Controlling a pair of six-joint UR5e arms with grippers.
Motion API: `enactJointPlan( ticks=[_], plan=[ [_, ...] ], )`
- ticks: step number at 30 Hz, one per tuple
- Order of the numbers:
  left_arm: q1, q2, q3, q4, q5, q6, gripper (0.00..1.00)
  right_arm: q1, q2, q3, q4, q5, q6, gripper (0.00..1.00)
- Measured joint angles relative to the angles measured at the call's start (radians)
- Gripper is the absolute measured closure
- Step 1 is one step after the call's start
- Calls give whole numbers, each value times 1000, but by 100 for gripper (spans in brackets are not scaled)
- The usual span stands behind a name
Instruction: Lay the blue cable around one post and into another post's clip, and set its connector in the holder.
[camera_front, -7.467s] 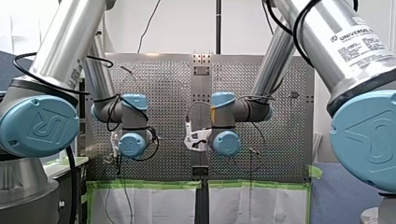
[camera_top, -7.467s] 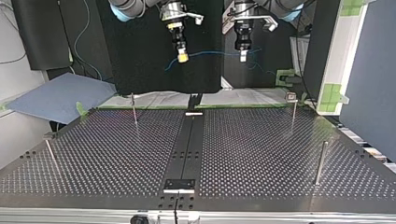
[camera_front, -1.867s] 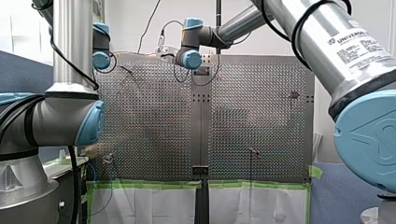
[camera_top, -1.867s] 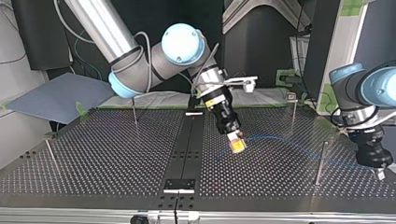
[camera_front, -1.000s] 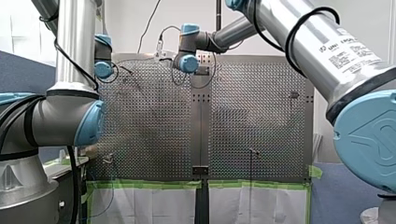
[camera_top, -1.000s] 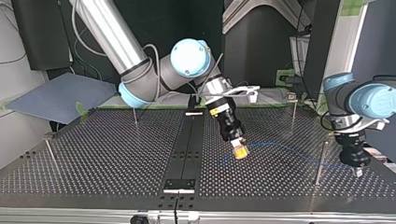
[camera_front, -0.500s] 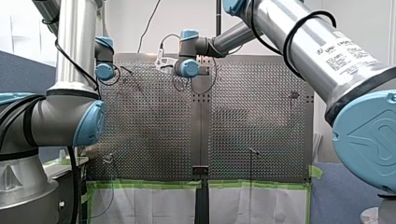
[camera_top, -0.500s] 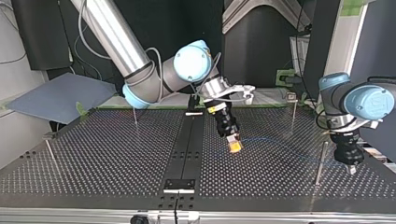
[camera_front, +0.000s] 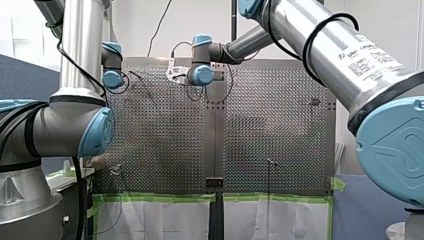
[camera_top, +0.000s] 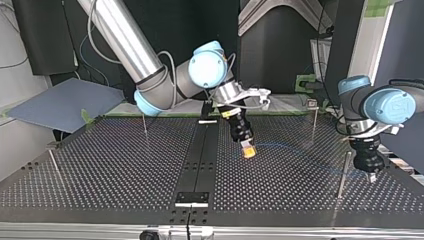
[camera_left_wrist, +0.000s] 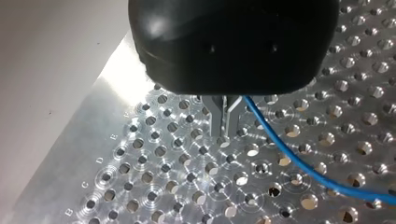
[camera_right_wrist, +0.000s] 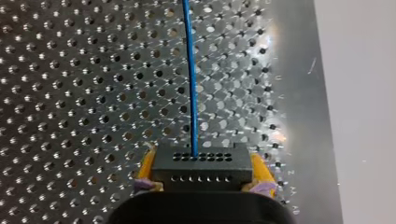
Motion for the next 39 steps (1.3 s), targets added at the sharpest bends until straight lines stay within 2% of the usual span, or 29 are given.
enactJointPlan(
  ticks=[4, 6, 8, 9, 10, 11, 12, 14, 15, 17, 26, 39],
  plan=[
    [-2, 0, -1, 2, 2, -9, 95, 0, 0, 12, 0, 1, -1, 100],
    [-3, 0, -2, 3, 4, -17, 92, 0, 0, 16, 3, 1, -1, 100],
    [-3, 0, -2, 4, 9, -25, 72, -1, 0, 18, 5, 1, -2, 100],
    [-3, 0, -2, 4, 11, -28, 72, -1, 0, 18, 6, 1, -3, 100],
    [-3, 0, -2, 5, 13, -31, 55, -1, 0, 19, 7, 1, -4, 100],
    [-3, 0, -2, 4, 14, -34, 44, -1, 0, 19, 7, 1, -5, 100],
    [-3, 1, -2, 4, 14, -36, 44, -1, 0, 19, 8, 1, -5, 100],
    [-3, 1, -2, 4, 13, -41, 18, -1, 0, 19, 11, 1, -5, 100],
    [-3, 1, -2, 3, 13, -43, 18, -1, 0, 19, 12, 1, -5, 100],
    [-3, 0, -2, 3, 10, -46, 0, -1, 0, 19, 14, 1, -5, 100],
    [-3, 0, -2, 2, -2, -65, 0, 2, 0, 26, 25, 8, -10, 100],
    [-19, -9, -2, -8, 7, -74, 0, -2, 0, 113, -14, 48, -13, 100]
  ],
)
